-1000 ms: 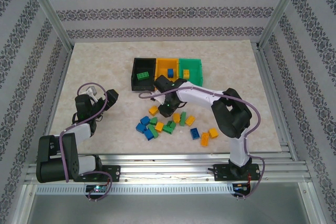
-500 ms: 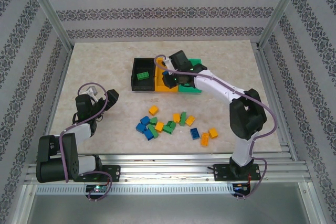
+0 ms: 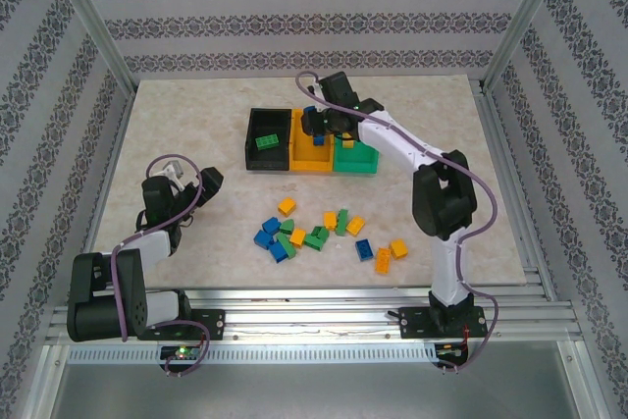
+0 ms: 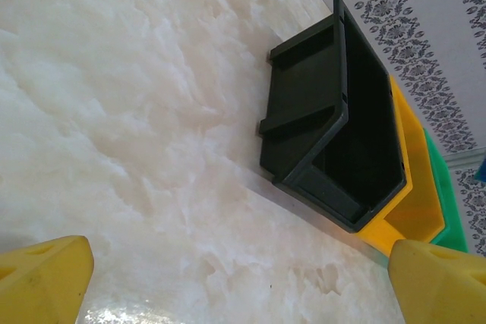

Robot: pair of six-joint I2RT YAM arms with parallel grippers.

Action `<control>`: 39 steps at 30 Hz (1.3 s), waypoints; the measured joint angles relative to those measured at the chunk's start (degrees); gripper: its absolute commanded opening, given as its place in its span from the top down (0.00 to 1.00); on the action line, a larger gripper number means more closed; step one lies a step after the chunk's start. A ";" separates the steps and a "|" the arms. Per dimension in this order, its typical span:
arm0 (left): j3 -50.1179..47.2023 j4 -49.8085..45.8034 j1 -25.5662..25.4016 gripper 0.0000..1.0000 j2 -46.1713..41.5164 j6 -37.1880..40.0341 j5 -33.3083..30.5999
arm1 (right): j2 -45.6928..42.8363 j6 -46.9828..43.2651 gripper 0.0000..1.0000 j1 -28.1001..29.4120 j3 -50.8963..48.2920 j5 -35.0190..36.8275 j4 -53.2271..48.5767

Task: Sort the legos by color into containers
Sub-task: Place the lego in the container, then touch the lego at the center of the table.

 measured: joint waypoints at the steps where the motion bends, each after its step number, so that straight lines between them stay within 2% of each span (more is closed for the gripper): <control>1: 0.28 -0.09 -0.17 0.00 0.13 0.11 -0.15 | 0.79 0.61 0.48 -0.11 0.79 -0.07 -0.02; 9: 3.48 -2.62 -3.26 0.00 2.62 1.44 -1.49 | 1.01 1.25 0.47 0.42 0.39 -0.24 -0.07; 16: 5.88 -4.92 -8.68 0.00 3.80 2.49 -3.10 | -11.32 1.38 0.47 1.62 -17.35 -1.51 2.43; 22: 7.19 -5.53 -10.93 0.00 5.64 3.15 -4.20 | -23.17 2.67 0.47 2.16 -33.31 -1.86 3.48; 28: 7.72 -5.44 -13.18 0.00 7.52 3.04 -3.89 | -29.38 4.55 0.47 1.46 -45.31 -1.07 5.31; 33: 7.98 -5.35 -16.57 0.00 7.69 3.06 -4.74 | -31.71 5.84 0.47 -0.20 -51.01 -1.05 7.80; 39: 8.20 -5.86 -20.57 0.00 9.90 4.15 -6.27 | -33.97 6.03 0.48 -2.86 -52.48 -3.30 10.82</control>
